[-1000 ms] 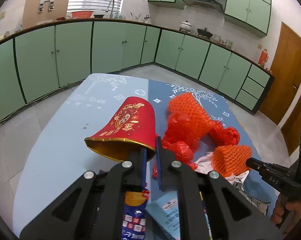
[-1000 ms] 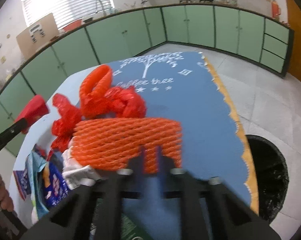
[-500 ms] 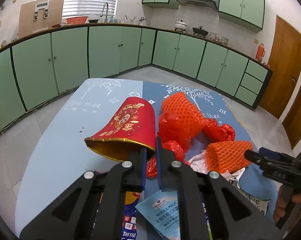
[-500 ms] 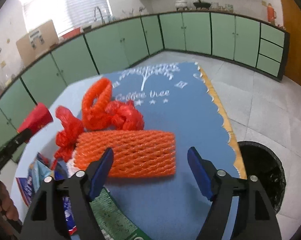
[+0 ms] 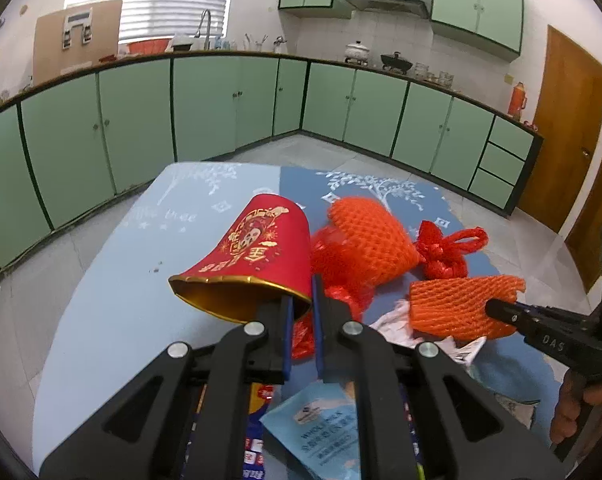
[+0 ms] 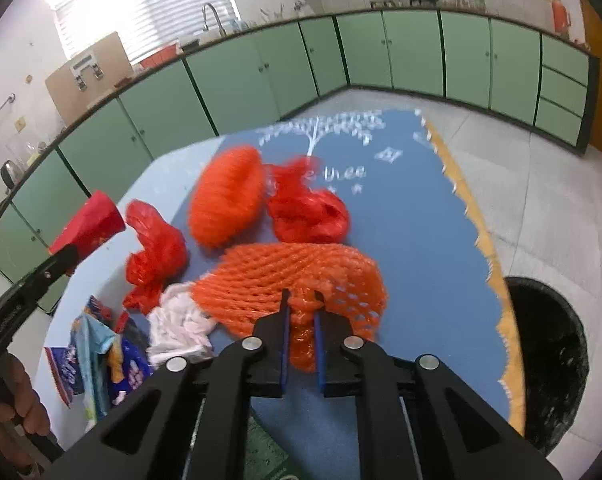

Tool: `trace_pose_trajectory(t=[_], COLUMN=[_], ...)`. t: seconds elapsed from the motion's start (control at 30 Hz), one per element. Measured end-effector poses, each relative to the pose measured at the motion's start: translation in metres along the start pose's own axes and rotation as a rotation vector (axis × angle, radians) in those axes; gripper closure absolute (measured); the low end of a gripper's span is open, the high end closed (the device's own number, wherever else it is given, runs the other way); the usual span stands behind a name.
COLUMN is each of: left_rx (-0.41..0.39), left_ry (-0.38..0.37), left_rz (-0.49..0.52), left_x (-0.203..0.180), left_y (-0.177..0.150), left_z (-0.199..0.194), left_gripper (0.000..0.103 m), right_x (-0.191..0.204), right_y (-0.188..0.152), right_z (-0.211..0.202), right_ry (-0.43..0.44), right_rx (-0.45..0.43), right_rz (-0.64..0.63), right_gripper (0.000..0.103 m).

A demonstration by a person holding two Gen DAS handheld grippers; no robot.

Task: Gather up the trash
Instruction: 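Grasp the orange foam net with the right tool, then carry the foam net into the bin with the right tool while the left tool drops the red cup in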

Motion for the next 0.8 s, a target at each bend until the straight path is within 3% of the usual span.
trace_pose_trajectory(t=[0.33, 0.53, 0.8], left_rx=[-0.071, -0.078, -0.048], left_ry=[-0.104, -0.190, -0.423], left_rz=[0.039, 0.087, 0.176], left_x=[-0.042, -0.082, -0.176], left_y=[0.013, 0.013, 0.001], left_z=[-0.043, -0.056, -0.060], left_gripper=[0.096, 0.096, 0.096], right_x=[0.007, -0.024, -0.092], right_y=[0.003, -0.006, -0.024], right_z=[-0.082, -0.138, -0.189], right_ry=[0.086, 0.026, -0.147], right_rx=[-0.128, -0.219, -0.289], right_rz=[-0.039, 0.018, 0.128], right_gripper=[0.093, 0.093, 0.093])
Point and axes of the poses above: each gripper's, at about its wrist camera, not at the fingertips, and z roughly the way its jaws point, x to its left, y to its top, the point moved 1 cm from there along z, roughly the way its jaws point, and after that the axes turned 6 degrees about y, right-handed, at the moved point
